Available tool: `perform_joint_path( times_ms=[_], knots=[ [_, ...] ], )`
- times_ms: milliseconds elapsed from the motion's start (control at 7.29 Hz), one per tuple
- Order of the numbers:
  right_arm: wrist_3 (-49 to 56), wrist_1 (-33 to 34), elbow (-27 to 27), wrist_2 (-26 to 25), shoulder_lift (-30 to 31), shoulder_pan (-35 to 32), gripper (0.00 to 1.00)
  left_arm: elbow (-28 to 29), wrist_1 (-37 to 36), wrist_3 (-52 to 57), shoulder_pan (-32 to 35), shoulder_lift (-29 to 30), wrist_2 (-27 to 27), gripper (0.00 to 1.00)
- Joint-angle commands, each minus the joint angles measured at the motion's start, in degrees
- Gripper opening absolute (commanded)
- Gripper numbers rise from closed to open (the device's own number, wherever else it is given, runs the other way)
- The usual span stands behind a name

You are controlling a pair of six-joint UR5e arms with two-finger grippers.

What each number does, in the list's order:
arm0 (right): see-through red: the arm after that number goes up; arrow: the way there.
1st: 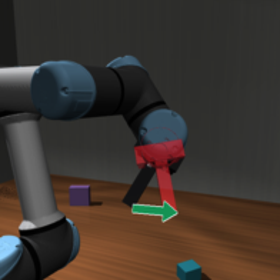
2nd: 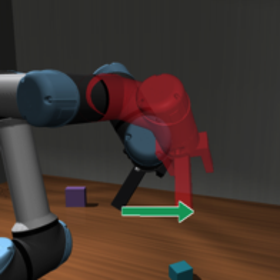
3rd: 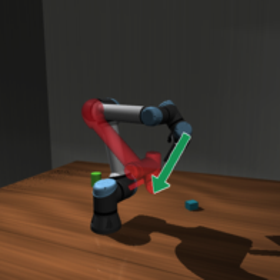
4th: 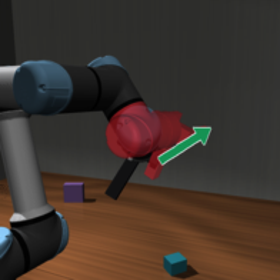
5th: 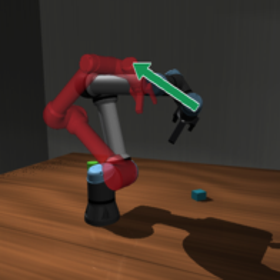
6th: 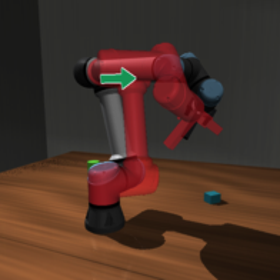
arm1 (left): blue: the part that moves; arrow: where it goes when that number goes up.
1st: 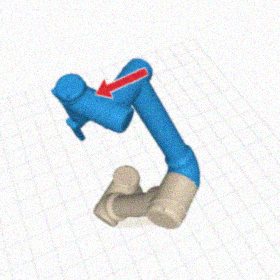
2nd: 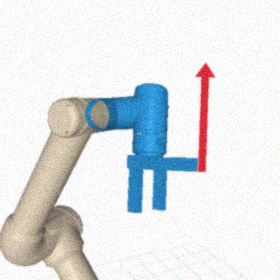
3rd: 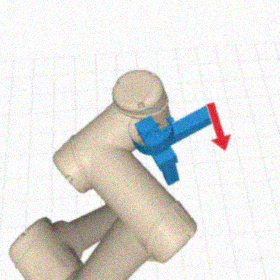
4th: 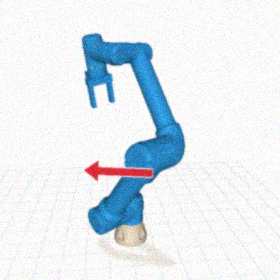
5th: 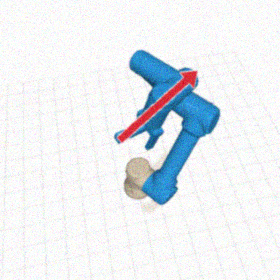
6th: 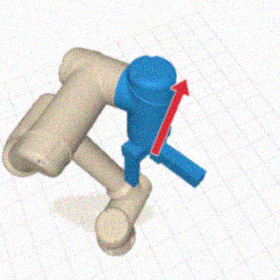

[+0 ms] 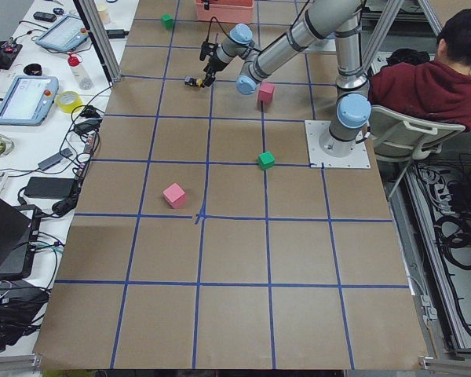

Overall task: Align button upright
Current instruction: 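Bring the left gripper to the button and grasp it while the right gripper releases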

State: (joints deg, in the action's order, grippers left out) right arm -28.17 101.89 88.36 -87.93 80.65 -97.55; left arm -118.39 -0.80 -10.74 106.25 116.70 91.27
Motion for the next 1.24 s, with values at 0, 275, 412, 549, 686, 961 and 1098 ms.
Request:
perform_joint_path(
  times_ms=[0,275,412,549,686,961,1098],
  knots=[
    [9.7,2.1,0.4,-0.4,-0.1,0.4,1.00,1.1,-8.0,1.8,1.2,5.9,-0.3,1.00],
    [15.7,2.4,0.5,0.7,-0.1,2.8,1.00,3.1,-9.8,2.8,1.6,8.6,-0.6,1.00],
    [15.8,1.1,0.8,0.4,1.2,3.3,1.00,4.5,-9.8,3.3,1.9,10.2,-0.7,1.00],
    [17.7,-0.9,1.0,-0.1,1.5,3.8,1.00,4.6,-9.8,3.6,2.5,10.9,-0.7,0.89],
    [17.9,-2.4,0.9,0.3,1.8,3.7,1.00,4.6,-9.7,3.7,2.5,11.0,-0.7,0.86],
    [18.2,-2.9,0.5,0.5,2.0,3.6,1.00,4.8,-9.7,3.7,2.5,11.3,-0.7,0.60],
    [19.2,-2.1,1.8,0.8,1.4,3.6,1.00,5.6,-9.2,3.7,2.5,11.3,-0.7,0.31]
  ],
)
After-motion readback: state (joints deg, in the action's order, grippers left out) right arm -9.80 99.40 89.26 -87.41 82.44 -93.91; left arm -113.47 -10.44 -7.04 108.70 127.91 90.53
